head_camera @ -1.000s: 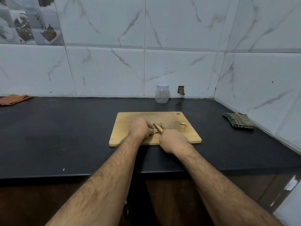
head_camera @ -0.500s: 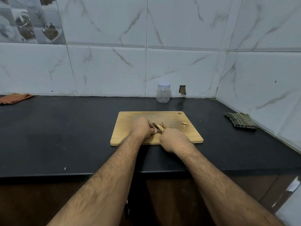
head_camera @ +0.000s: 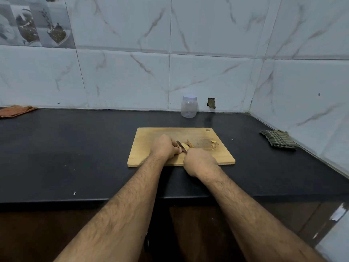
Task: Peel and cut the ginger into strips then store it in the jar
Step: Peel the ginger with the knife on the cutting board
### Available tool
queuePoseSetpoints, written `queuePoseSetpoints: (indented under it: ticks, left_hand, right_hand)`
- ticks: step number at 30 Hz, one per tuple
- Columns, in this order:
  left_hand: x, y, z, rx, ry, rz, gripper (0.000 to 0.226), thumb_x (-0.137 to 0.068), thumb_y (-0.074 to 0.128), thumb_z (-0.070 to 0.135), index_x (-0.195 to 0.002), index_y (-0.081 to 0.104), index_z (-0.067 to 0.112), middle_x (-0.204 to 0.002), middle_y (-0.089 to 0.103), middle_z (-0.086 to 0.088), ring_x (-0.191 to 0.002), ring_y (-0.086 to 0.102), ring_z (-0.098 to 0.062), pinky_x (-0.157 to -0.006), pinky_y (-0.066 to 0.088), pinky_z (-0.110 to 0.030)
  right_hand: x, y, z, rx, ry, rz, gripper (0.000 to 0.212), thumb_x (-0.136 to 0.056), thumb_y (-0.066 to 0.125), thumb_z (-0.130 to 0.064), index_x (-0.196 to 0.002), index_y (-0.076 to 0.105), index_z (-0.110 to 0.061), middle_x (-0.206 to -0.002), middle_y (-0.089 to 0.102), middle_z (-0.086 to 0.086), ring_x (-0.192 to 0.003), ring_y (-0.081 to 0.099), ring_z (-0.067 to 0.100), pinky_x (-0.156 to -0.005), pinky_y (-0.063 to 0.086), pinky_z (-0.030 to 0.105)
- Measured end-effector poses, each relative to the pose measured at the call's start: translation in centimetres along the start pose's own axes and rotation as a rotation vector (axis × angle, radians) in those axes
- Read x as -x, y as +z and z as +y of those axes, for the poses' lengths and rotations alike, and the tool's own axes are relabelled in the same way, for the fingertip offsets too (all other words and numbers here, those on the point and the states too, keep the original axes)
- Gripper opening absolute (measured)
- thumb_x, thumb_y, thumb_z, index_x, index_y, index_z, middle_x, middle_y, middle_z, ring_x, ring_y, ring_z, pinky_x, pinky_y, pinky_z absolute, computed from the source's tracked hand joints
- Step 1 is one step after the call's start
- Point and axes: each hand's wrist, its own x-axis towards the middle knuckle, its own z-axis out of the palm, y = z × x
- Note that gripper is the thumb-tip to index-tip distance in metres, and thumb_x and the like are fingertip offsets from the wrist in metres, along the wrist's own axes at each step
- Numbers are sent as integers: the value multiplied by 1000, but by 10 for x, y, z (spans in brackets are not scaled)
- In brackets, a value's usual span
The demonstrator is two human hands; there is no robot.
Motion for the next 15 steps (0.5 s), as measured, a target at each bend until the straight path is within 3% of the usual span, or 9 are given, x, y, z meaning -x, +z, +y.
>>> queuePoseSetpoints:
  ticks: [4,12,15]
  left_hand:
    - [1,-1,1,-3,-1,-2,17,-84,77,33,-96,79,22,-82,70,5,-92,68,-18,-66,45,-25]
    - [0,-1,0,22,-7,-5,18,-84,77,32,-99,79,21,-93,74,0,-89,67,-18,-70,49,-26]
    - [0,-2,0,40,-9,-11,16,-84,77,28,-98,79,20,-90,74,-1,-84,66,-19,-68,46,-26]
  right_hand:
    - [0,-5,-2,-8,0,-27,30,-98,46,-9,-125,60,-11,-121,62,8,-108,60,25,-78,47,33]
    - [0,-7,-5,25,-15,-32,30,-97,47,-7,-123,61,-10,-119,62,8,-99,59,24,-77,48,33]
    - [0,-8,-6,14,-20,-31,31,-99,43,-10,-125,60,-10,-122,62,9,-104,60,25,-77,47,33]
